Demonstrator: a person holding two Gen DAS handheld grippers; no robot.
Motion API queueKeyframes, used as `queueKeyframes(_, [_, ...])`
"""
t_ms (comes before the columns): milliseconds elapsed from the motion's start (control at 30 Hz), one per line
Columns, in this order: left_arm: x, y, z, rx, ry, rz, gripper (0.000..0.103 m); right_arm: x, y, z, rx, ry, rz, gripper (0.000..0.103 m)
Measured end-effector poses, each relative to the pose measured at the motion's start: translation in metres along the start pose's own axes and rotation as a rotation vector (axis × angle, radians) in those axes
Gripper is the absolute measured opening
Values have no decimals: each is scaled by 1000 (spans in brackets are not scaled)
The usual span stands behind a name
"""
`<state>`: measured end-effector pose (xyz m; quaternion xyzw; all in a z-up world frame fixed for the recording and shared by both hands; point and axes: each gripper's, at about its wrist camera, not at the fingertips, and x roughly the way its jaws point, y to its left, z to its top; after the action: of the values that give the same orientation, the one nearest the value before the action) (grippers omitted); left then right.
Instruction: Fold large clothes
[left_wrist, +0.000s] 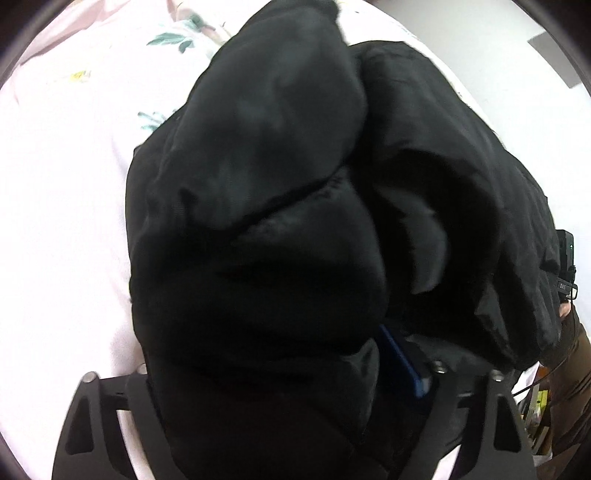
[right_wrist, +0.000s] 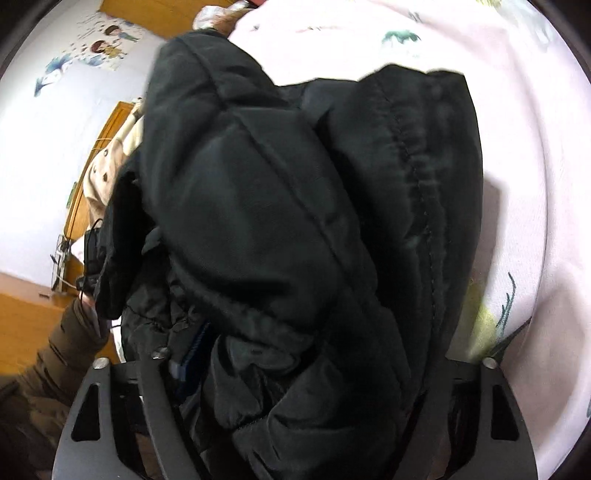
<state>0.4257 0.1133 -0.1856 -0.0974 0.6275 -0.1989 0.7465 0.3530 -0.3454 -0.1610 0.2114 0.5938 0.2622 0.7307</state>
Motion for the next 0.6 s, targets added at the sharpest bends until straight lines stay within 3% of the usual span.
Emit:
queueKeyframes(67, [-4,-5,1,17,-15,-10,71,-1,4,-1,-17,-13,-12,69])
queueKeyframes(133, [-5,-6,1,21,-22,-18,68,0,10,-1,-34,-19,-24,67])
queueKeyframes(300, [5,4,13,-35,6,-53,80,7,13,6,-15,-11,-40,68])
queueKeyframes(400, [9,6,20,-51,23,-47,81,5,12,0,4,-3,-48,69])
queueKeyframes(500, [5,3,23,-49,25,-55,65,3,17,0,-9,-13,-62,68])
queueKeyframes(533, [0,1,25,-44,18,-55,56,2,22,-3,-25,-24,-70,65])
queueKeyframes(600, [-9,-1,27,-25,-6,-48,48,1,33,-6,-52,-49,-96,58])
